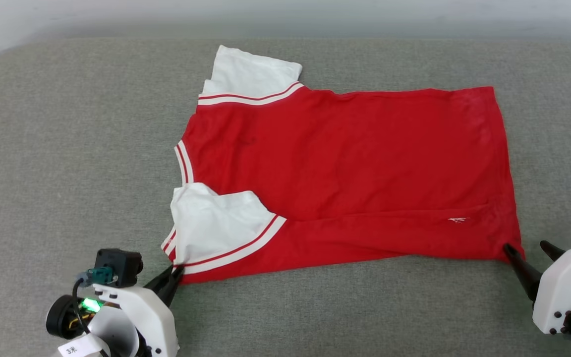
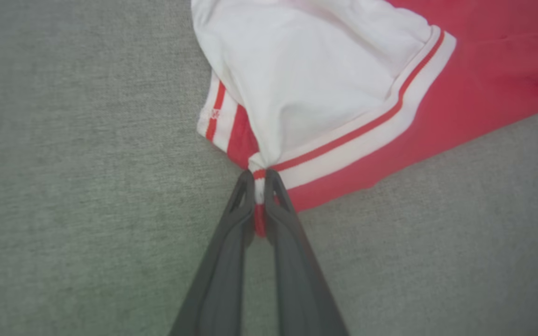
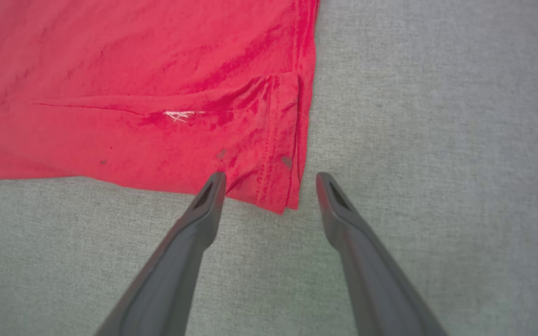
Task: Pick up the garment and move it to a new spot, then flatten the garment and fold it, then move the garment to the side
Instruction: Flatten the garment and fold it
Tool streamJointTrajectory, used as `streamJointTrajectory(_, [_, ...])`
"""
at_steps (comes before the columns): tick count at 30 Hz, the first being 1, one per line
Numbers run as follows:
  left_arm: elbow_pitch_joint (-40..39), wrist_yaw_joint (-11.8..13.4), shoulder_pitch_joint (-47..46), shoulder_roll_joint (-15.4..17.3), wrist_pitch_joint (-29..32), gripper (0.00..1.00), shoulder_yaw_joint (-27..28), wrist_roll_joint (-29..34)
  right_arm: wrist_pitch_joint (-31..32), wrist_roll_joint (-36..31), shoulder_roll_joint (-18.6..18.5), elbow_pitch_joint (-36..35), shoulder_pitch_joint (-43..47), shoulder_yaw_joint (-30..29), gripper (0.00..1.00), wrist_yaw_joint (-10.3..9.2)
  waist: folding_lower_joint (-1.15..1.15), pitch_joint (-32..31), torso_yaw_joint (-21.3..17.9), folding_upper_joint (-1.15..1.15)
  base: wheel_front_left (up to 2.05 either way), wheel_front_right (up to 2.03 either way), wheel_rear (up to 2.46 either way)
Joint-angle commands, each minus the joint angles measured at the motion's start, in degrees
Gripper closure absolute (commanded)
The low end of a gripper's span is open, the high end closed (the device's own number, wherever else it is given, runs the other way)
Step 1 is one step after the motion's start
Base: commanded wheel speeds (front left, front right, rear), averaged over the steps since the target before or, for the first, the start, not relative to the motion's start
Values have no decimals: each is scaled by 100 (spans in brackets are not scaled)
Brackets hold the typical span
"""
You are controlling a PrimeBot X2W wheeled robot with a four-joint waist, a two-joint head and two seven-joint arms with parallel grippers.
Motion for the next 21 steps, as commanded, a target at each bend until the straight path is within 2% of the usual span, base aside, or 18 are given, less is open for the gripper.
streamJointTrajectory(1, [-239, 50, -64, 71, -41, 100, 36, 68, 40, -79, -2, 143, -141, 3, 0, -4, -1, -15, 91, 0, 0, 0, 0])
streamJointTrajectory(9, [-1121, 264, -94, 337, 114, 100, 58, 213, 149, -438, 4, 879, -556, -125, 0, -5, -1, 98, 287, 0, 0, 0, 0])
streamJointTrajectory(19, [-1440, 389, -159, 370, 116, 100, 61, 325, 490, -519, 44, 1555, -674, -1, 0, -4, -1, 276, 409, 0, 0, 0, 0])
streamJointTrajectory(20, [-1437, 394, -162, 368, 113, 100, 56, 334, 577, -455, 59, 1623, -645, 49, 14, -4, -1, 301, 415, 0, 0, 0, 0])
streamJointTrajectory(21, [-1428, 393, -165, 362, 110, 100, 50, 338, 637, -395, 88, 1677, -633, 81, 72, -4, -1, 320, 419, 0, 0, 0, 0])
